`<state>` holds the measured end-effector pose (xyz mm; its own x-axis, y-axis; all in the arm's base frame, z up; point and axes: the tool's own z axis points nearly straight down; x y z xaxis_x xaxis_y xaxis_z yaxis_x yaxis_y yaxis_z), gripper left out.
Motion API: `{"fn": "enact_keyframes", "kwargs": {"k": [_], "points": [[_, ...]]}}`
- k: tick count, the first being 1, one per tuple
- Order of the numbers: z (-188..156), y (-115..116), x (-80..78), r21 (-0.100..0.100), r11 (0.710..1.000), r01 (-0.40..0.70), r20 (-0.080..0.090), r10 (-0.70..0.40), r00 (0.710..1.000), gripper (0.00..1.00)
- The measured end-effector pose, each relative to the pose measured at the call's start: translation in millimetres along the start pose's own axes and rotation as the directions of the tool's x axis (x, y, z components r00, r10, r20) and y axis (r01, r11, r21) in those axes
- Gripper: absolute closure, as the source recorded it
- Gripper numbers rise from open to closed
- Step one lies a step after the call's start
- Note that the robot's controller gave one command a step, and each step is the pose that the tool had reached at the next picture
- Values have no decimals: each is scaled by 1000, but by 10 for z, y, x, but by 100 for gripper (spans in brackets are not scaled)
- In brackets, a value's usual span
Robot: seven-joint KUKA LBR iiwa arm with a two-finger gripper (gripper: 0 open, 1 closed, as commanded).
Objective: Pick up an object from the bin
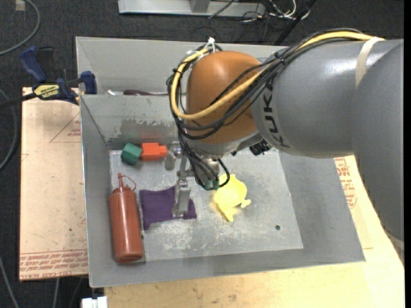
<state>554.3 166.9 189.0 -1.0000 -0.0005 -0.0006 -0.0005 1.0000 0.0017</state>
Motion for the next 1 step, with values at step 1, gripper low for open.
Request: {"fn": "enact_keyframes", "kwargs": {"k": [1], "points": [[728, -43, 10, -1, 999, -41, 0, 41, 999, 0]]}}
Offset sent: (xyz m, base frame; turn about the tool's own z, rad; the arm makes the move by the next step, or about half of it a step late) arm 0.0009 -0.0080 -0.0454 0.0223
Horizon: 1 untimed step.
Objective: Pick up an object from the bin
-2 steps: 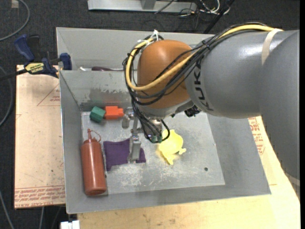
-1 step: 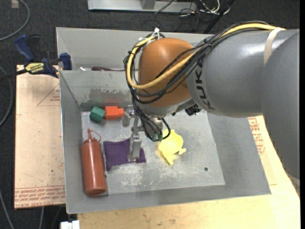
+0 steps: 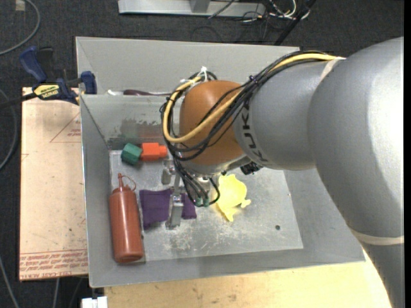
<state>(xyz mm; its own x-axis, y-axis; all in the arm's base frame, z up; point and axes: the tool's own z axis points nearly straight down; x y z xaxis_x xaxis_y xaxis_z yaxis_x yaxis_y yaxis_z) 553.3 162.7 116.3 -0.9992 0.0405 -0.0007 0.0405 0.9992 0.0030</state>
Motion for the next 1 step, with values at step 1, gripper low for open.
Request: {"fn": "enact_keyframes", "kwargs": {"k": [1], "points": [[239, -18, 21, 3, 1000, 0, -9, 0, 1000, 0]]}}
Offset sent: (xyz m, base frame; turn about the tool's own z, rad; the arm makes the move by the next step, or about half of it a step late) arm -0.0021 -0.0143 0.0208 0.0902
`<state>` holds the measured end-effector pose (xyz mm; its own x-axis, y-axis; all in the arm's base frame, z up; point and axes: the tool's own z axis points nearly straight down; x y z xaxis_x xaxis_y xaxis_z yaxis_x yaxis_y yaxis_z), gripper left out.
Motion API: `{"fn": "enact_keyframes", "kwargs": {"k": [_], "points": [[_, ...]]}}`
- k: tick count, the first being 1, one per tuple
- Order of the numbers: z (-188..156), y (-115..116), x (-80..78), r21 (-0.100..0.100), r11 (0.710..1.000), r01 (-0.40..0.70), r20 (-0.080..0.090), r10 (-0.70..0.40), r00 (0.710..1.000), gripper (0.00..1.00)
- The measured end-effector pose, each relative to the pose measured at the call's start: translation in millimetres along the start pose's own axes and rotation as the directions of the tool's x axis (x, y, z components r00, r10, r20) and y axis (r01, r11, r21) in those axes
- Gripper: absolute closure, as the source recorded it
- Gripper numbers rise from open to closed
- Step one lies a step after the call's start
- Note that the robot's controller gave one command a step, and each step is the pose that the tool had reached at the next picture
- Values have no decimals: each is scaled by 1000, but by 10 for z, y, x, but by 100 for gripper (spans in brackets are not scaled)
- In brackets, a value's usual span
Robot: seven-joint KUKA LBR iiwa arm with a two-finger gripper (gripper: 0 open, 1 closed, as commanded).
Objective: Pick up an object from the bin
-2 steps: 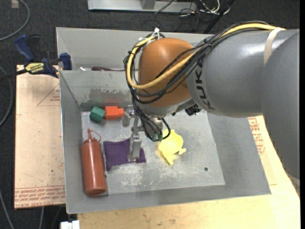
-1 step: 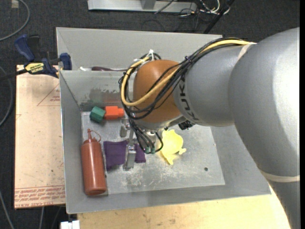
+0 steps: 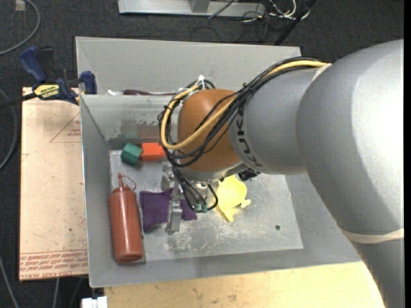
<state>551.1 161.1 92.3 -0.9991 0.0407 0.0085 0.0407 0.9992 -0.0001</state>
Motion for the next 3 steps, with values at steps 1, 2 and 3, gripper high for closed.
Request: {"fn": "enact_keyframes", "kwargs": {"k": [1, 2, 3], "points": [[-450, -115, -5, -5, 996, -88, 10, 88, 996, 0], [174, -129, 0, -2, 999, -36, 5, 36, 999, 0], [223, -48, 46, -8, 977, -213, 10, 213, 977, 100]]}}
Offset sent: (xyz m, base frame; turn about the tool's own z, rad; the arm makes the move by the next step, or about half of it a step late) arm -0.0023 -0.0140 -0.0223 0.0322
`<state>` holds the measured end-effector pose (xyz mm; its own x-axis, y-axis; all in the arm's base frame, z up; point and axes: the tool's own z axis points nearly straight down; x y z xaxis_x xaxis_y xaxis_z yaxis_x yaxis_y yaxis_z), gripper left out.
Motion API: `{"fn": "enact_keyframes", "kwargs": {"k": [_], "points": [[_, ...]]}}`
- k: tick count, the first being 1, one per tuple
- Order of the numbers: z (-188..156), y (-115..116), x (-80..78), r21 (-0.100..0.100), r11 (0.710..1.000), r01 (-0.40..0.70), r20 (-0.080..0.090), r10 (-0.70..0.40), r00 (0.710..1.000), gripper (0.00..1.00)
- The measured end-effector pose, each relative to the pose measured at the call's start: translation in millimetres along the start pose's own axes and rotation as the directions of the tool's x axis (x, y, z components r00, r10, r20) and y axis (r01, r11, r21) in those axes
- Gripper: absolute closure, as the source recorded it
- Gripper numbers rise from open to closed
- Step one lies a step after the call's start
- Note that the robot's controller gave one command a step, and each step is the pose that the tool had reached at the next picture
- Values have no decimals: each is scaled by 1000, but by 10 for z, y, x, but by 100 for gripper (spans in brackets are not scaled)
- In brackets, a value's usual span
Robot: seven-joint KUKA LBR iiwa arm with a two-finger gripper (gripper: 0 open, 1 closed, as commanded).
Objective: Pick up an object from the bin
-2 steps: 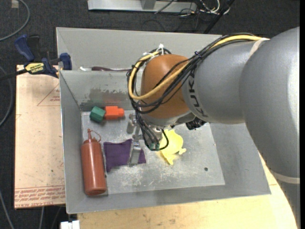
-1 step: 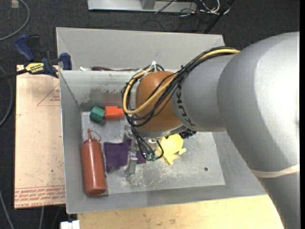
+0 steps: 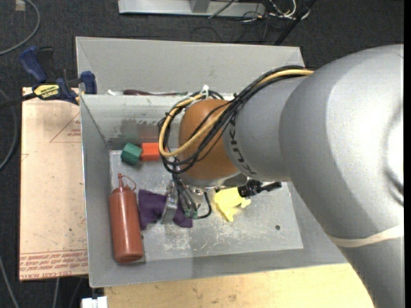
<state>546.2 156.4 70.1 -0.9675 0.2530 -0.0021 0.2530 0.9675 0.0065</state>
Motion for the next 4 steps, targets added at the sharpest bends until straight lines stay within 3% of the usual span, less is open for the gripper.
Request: {"fn": "enact_keyframes", "kwargs": {"k": [2, 3, 4], "points": [[-24, -6, 8, 2, 1000, 0, -3, 0, 1000, 100], [-218, -19, 32, 6, 1000, 0, -11, 0, 1000, 100], [-458, -4, 8, 1, 1000, 0, -3, 0, 1000, 100]]}}
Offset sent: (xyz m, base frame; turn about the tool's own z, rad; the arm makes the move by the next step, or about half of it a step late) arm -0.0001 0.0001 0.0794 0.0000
